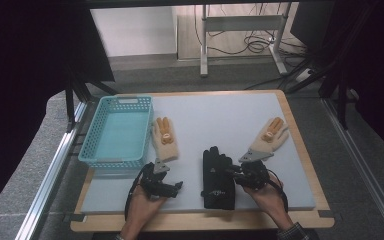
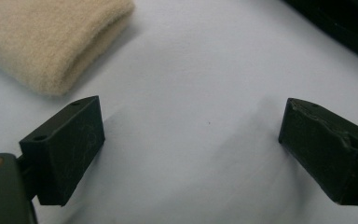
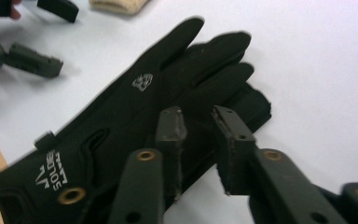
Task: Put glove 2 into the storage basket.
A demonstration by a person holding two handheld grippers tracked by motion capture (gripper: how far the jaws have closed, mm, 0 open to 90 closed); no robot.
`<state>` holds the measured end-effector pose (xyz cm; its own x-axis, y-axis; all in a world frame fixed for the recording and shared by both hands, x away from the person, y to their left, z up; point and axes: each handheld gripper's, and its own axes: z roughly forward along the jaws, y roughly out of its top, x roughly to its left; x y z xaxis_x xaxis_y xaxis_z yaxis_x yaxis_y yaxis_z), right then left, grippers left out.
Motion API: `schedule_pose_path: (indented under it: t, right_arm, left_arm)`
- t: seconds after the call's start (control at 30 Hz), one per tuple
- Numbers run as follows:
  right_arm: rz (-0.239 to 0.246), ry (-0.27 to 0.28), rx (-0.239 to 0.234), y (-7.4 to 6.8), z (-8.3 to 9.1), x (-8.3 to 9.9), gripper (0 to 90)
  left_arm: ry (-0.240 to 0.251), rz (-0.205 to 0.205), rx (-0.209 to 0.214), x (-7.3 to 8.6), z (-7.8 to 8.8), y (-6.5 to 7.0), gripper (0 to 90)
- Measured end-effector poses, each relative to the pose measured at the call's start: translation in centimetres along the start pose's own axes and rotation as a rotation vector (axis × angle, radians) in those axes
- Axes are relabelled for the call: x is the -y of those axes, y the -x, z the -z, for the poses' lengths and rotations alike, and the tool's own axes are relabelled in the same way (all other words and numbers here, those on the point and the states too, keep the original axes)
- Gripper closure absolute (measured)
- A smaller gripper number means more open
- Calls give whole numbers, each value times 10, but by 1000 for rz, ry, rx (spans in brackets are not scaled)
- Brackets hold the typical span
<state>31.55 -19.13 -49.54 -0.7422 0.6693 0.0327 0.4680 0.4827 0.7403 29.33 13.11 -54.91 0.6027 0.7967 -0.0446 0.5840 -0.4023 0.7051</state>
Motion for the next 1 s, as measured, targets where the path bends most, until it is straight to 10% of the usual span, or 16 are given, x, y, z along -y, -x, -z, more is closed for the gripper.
schedule_pose_path:
  t: [0.57,1.0]
  right_arm:
    - [-23,13,-45,-6,14,48,798]
    - [4,19,-109,-27,-14,40,814]
  left_arm:
    - [-7,6,-6,8,9,0,63]
    - [-19,-7,-85,19,21,-17,0]
